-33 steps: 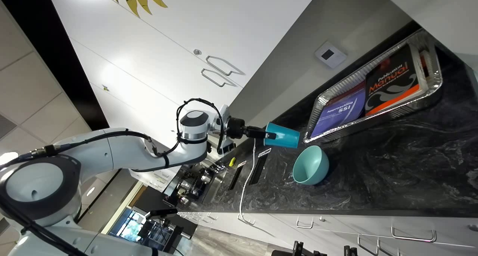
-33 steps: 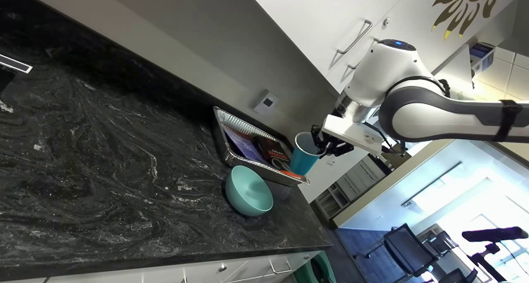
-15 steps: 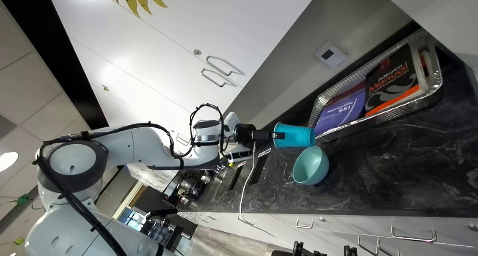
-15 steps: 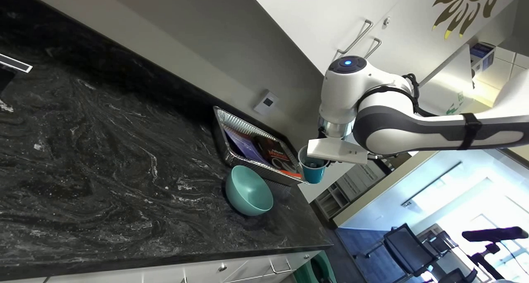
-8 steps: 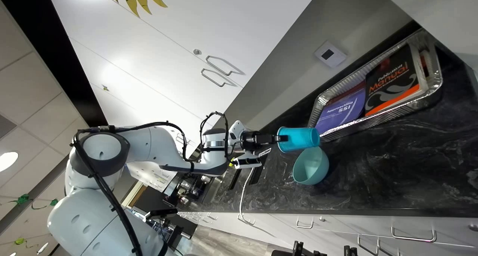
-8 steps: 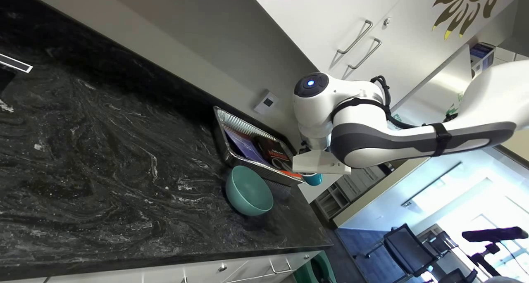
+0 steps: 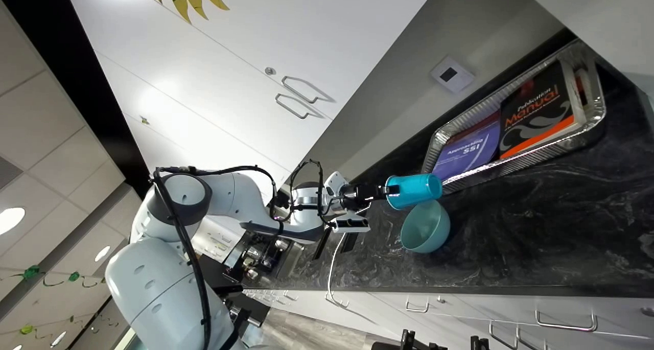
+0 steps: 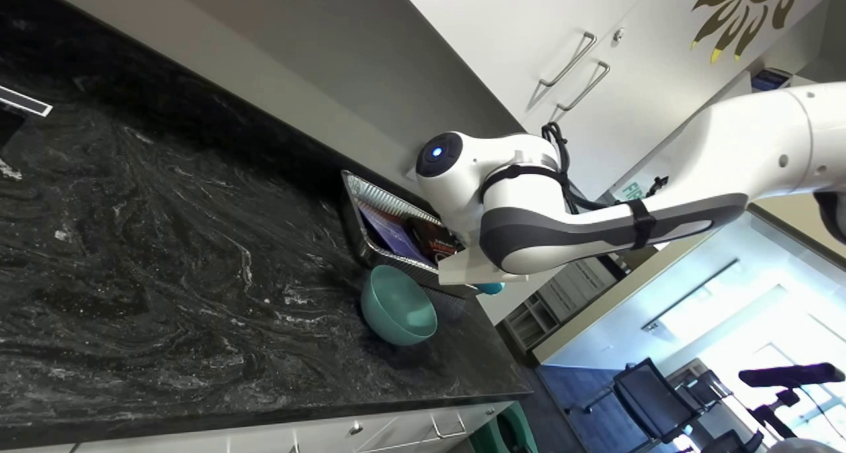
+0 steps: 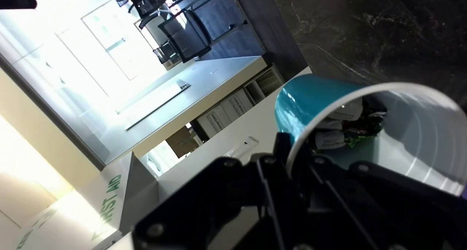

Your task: Pick up the light blue cup, pour its contents in the bowl and put the cup back on the countertop.

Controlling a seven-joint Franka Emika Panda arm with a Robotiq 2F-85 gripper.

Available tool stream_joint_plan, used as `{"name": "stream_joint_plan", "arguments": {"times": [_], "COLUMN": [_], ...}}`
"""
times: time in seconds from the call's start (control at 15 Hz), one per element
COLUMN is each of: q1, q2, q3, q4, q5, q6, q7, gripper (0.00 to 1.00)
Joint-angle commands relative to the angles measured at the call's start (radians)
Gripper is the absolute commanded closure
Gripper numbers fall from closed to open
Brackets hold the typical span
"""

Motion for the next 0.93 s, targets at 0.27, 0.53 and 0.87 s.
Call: {"name": "stream_joint_plan", "arguments": {"times": [0.27, 0.53, 0.87], "q1": [0.069, 0.092, 0.113], "q2": [0.204, 0.283, 0.364], "q3": [-0.008, -0.012, -0.017], "q4": [0.164, 0.228, 0.302], "q5": [-0.046, -0.039, -0.039], "q6": [-0.201, -0.289, -0.392], "q7": [0.054, 0.043, 0.036], "gripper": [0.99, 0.99, 0.99]}}
